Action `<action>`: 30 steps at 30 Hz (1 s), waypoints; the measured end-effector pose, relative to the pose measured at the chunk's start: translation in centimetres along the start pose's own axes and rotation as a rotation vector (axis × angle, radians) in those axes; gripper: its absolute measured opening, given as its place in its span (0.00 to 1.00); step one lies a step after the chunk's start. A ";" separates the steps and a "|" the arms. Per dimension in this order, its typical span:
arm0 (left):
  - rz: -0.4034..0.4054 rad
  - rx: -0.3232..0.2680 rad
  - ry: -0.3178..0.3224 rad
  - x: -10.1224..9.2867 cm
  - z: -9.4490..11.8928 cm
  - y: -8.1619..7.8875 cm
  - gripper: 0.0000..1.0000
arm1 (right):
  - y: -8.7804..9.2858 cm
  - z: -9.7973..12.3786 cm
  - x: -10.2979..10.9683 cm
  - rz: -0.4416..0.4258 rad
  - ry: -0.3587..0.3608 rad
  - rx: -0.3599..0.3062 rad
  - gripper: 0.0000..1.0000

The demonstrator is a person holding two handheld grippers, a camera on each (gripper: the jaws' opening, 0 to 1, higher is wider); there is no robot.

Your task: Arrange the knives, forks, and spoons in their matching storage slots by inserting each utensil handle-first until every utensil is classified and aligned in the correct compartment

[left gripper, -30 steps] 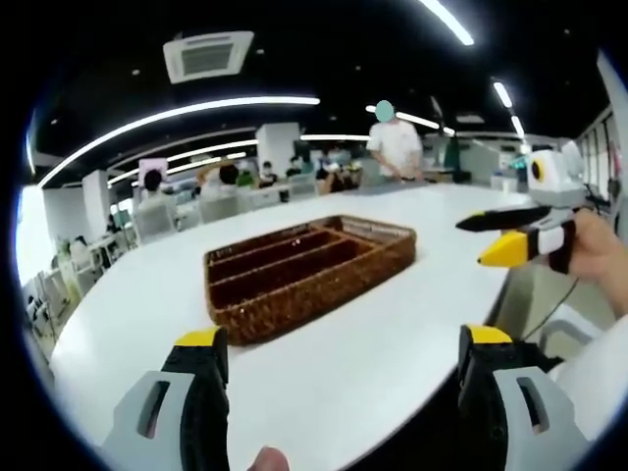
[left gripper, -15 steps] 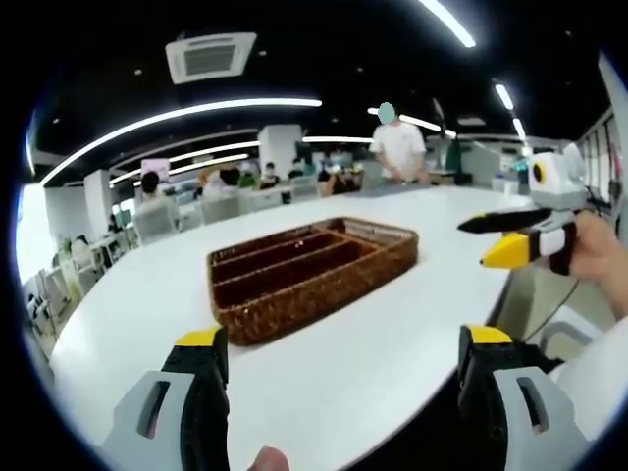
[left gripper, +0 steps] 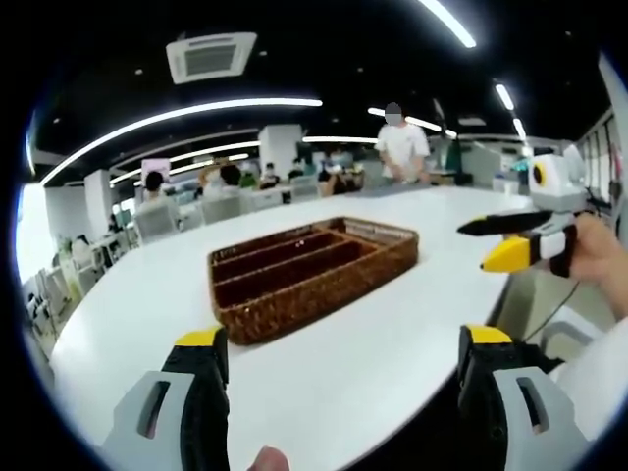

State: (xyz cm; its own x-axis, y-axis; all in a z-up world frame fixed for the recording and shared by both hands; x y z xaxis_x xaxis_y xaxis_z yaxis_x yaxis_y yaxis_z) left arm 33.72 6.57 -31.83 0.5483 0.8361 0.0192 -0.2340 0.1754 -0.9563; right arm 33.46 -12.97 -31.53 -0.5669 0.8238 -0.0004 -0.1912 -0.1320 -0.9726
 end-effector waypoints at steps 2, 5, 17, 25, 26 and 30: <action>-0.001 0.000 0.000 0.0 0.0 -0.1 0.98 | 0.0 -0.1 0.0 0.002 -0.002 0.003 0.90; -0.001 -0.003 0.001 0.0 -0.1 -0.1 0.98 | -0.1 -0.1 -0.1 -0.002 -0.002 -0.005 0.90; 0.001 -0.004 0.000 0.0 0.1 0.0 0.98 | 0.0 -0.2 0.2 0.000 -0.005 -0.002 0.90; 0.002 -0.006 0.001 0.1 0.1 0.0 0.98 | 0.0 -0.3 0.3 0.004 -0.009 0.000 0.90; 0.002 -0.005 0.000 0.1 0.1 0.1 0.98 | 0.0 -0.4 0.4 0.003 -0.009 0.000 0.90; 0.002 -0.005 0.001 0.1 0.1 0.1 0.98 | 0.1 -0.4 0.4 0.004 -0.011 0.004 0.90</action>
State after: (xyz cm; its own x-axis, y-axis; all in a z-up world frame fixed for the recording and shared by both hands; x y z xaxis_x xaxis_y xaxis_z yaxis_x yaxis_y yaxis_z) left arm 33.65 6.76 -31.92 0.5485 0.8360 0.0169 -0.2313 0.1711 -0.9577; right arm 33.54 -12.47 -31.76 -0.5760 0.8174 -0.0015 -0.1924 -0.1373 -0.9717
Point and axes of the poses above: the point that each gripper's makers call its tool centre point, and the gripper's own axes: z roughly backward along the fingers, x roughly to its left, y roughly out of its underside, the point moved 2 cm from there along z, roughly backward along the fingers, and after that the axes turned 3 degrees about z, right-handed, at the moved point
